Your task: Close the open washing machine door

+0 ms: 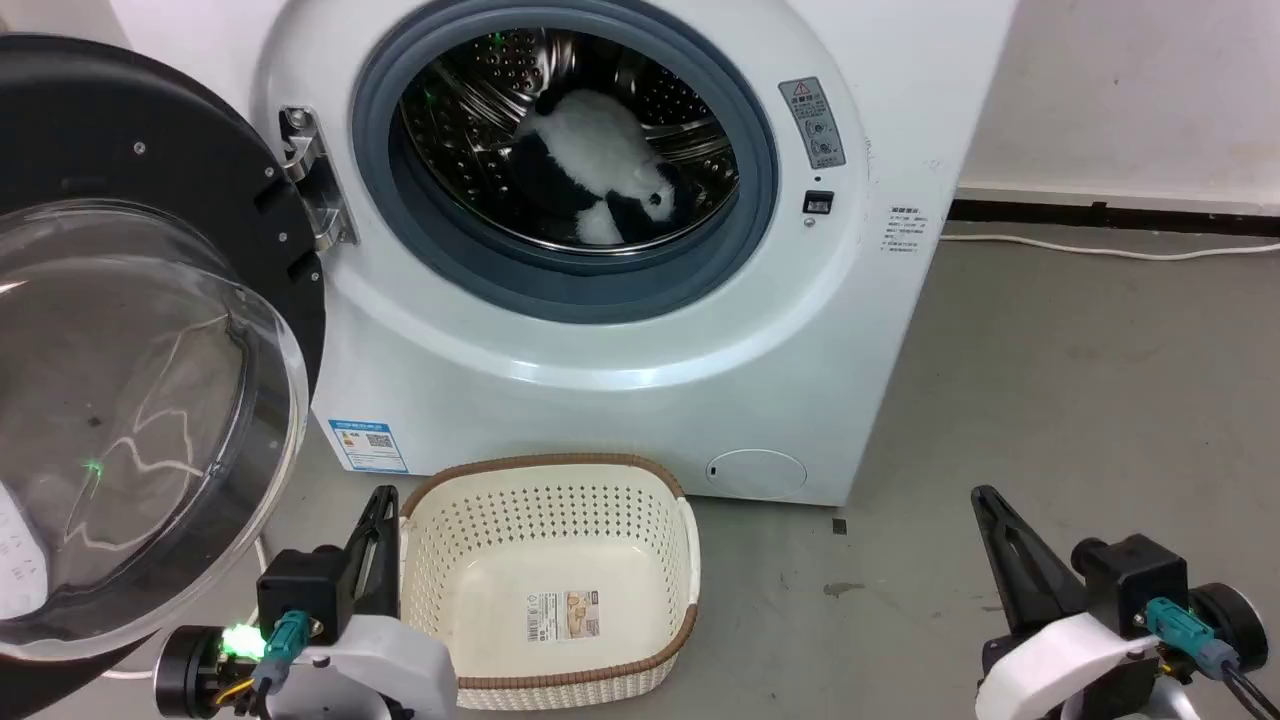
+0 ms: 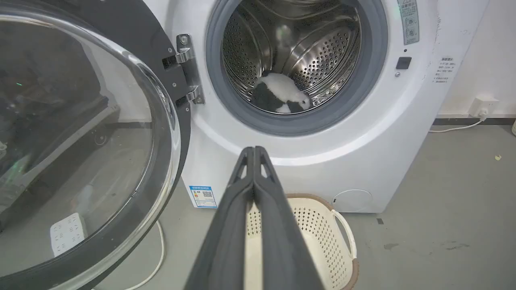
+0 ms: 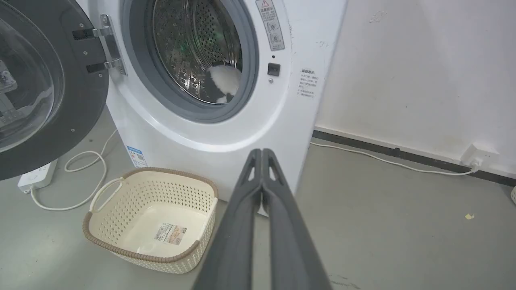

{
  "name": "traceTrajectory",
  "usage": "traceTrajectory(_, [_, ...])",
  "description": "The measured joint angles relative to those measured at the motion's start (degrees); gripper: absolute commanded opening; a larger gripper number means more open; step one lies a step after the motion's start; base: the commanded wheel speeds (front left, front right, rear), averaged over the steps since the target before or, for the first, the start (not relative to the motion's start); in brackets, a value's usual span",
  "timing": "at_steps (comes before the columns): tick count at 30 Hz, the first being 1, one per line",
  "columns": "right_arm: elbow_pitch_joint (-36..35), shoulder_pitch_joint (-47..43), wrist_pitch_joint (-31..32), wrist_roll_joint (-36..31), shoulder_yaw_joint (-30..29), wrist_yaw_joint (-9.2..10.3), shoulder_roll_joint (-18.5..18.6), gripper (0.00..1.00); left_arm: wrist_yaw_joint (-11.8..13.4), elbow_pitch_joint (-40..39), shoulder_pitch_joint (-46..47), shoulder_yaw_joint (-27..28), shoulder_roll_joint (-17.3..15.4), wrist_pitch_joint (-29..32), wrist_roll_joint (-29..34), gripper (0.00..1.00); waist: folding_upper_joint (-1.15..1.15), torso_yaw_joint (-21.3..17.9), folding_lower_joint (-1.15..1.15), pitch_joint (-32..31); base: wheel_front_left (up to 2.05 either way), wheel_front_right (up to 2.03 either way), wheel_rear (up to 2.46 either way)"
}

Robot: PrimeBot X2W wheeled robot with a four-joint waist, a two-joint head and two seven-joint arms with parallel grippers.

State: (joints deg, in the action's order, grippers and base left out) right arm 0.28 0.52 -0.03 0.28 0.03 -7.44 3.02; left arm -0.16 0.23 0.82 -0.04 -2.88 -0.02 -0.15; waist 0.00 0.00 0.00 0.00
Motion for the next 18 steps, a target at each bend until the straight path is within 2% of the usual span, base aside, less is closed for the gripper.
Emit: traceTrajectory(18, [0.0,0.0,0.0,0.0,0.0,0.01,0.0,0.0,0.0,0.0,0.0,0.0,0.0,0.0,0.0,0.0,0.0,0.0,0.0,0.0,0.0,0.0,0.0])
